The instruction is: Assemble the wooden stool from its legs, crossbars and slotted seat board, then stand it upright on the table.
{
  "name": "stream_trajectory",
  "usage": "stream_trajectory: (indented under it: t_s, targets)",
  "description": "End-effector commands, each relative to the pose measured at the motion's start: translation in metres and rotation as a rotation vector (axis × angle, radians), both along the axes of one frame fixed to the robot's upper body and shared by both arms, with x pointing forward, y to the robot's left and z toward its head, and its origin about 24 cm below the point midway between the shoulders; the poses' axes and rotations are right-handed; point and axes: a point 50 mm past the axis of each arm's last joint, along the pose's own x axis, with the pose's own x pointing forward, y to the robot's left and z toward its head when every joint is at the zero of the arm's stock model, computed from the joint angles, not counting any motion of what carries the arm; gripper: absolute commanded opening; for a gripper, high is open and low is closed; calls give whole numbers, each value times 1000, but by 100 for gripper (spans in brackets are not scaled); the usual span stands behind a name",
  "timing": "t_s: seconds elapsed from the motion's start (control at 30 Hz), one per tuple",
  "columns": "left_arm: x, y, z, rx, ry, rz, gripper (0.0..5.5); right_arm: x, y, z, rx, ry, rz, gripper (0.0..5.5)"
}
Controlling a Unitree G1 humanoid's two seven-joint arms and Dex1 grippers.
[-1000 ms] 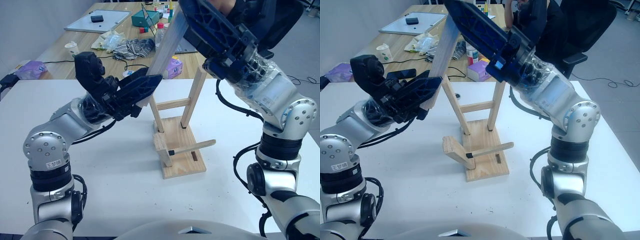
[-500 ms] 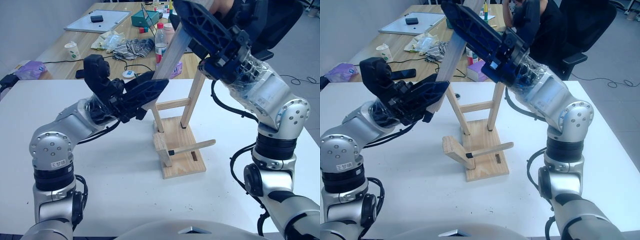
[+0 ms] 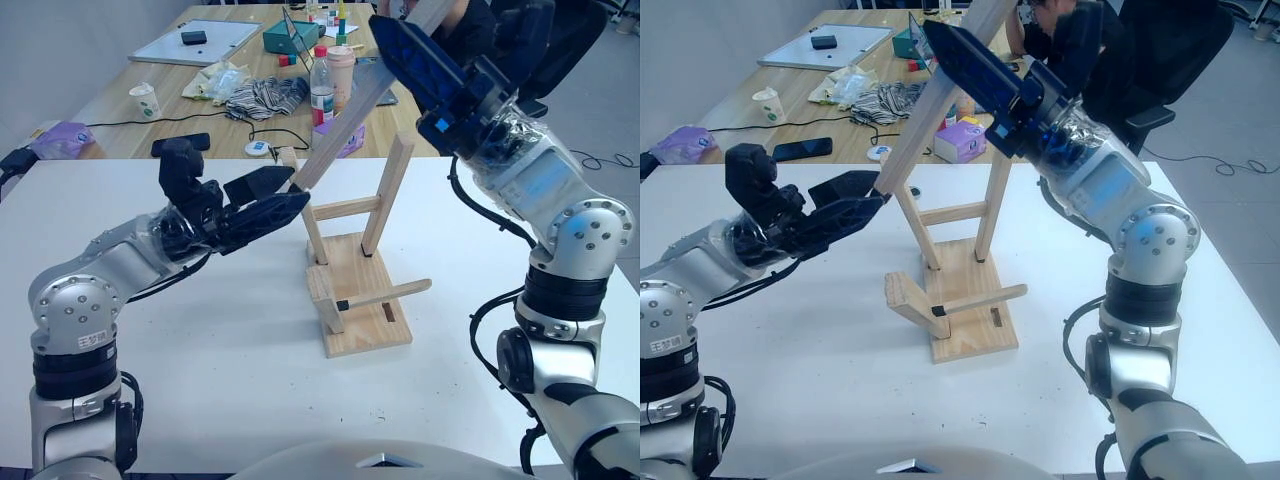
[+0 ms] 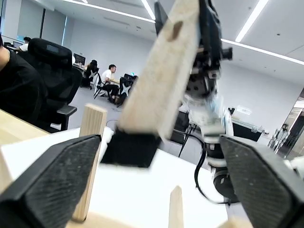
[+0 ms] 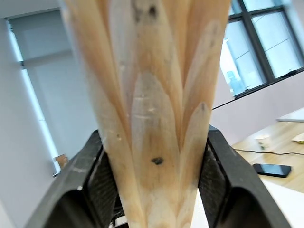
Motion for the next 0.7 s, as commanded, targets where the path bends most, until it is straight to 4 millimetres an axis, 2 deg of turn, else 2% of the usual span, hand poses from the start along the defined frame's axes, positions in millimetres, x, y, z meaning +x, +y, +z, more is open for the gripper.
stream_trajectory:
  t_s: [0.03, 0.2, 0.3, 0.37, 0.47, 0.7]
  targets:
    - [-20, 11, -31, 170, 40, -77, 488, 9, -26, 13, -4, -45, -107, 205]
    - [-39, 24, -65, 328, 57, -158, 488, 10, -61, 6, -74, -33, -179, 205]
    - [-43, 19, -76, 340, -35, -154, 488, 8, -76, -5, -108, 4, -221, 205]
    - [-45, 14, -81, 334, -74, -141, 488, 9, -80, -6, -109, 11, -231, 205]
    - [-37, -2, -87, 306, -133, -98, 488, 10, -84, -5, -98, 12, -236, 205]
    - [-28, -27, -98, 291, -161, -125, 488, 11, -82, -8, -95, 23, -219, 205]
